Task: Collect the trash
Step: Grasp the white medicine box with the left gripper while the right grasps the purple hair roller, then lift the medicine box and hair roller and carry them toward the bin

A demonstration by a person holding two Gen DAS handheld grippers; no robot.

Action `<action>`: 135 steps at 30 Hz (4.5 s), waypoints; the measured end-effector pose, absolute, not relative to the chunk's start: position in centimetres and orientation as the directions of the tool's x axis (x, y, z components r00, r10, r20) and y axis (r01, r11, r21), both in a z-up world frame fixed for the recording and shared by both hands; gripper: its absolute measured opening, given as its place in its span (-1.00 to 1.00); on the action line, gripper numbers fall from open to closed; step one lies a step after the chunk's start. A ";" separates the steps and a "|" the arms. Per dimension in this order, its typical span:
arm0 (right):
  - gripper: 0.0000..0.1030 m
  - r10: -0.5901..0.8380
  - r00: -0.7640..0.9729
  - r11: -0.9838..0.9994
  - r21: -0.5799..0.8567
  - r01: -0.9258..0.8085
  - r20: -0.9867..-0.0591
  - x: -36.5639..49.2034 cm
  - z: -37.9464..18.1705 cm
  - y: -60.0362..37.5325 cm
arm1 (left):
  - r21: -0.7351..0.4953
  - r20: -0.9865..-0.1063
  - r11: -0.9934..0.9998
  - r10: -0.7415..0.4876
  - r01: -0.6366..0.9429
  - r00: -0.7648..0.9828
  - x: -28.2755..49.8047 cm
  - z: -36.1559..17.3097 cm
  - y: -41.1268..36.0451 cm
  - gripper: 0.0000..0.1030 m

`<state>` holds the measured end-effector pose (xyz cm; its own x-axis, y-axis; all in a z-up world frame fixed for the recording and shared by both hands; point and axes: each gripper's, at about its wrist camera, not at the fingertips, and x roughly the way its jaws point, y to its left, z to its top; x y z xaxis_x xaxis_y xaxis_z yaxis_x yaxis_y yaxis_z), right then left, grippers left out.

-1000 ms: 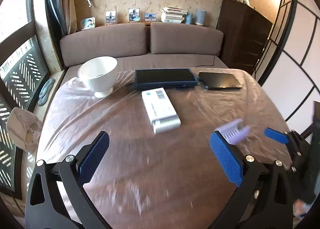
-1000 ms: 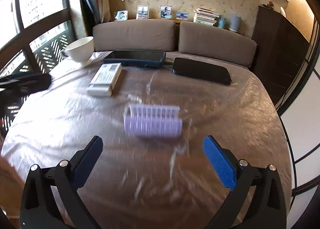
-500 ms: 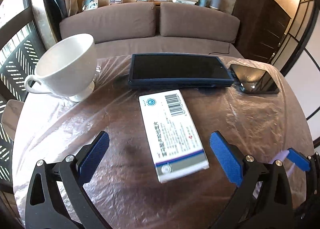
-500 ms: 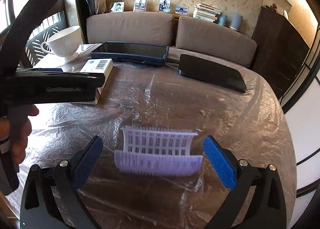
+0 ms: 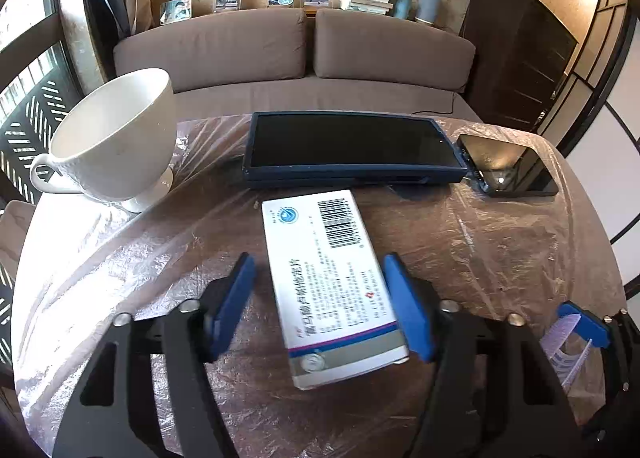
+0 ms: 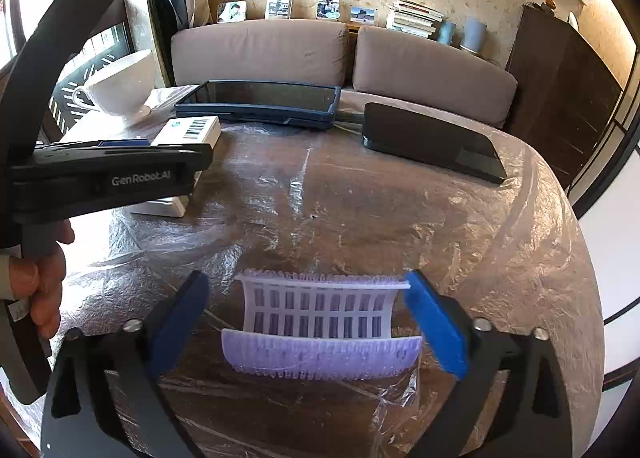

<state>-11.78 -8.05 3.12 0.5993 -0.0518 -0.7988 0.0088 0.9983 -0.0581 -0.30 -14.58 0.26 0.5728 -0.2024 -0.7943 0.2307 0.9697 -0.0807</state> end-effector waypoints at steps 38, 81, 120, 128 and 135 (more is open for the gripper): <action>0.36 0.053 0.600 0.997 0.073 0.009 -0.798 -13.1 5.3 -10.3 | -0.175 -0.775 0.947 -0.300 0.268 0.556 -4.6 2.9 -12.2 0.05; 0.36 0.136 0.569 0.991 0.122 -0.064 -0.811 -21.0 7.2 -10.5 | -0.176 -0.786 0.945 -0.304 0.276 0.539 -15.4 3.5 -9.4 0.05; 0.36 0.310 0.421 0.947 0.235 -0.221 -0.852 -29.8 7.0 -10.1 | -0.177 -0.829 0.890 -0.364 0.419 0.424 -26.3 4.9 -7.9 0.05; 0.36 0.333 0.384 0.934 0.245 -0.260 -0.861 -31.1 6.5 -9.4 | -0.182 -0.848 0.872 -0.373 0.453 0.376 -27.9 4.4 -8.4 0.05; 0.36 0.341 0.353 0.926 0.246 -0.288 -0.872 -32.1 5.9 -9.1 | -0.173 -0.859 0.857 -0.372 0.486 0.351 -28.9 4.0 -9.2 0.05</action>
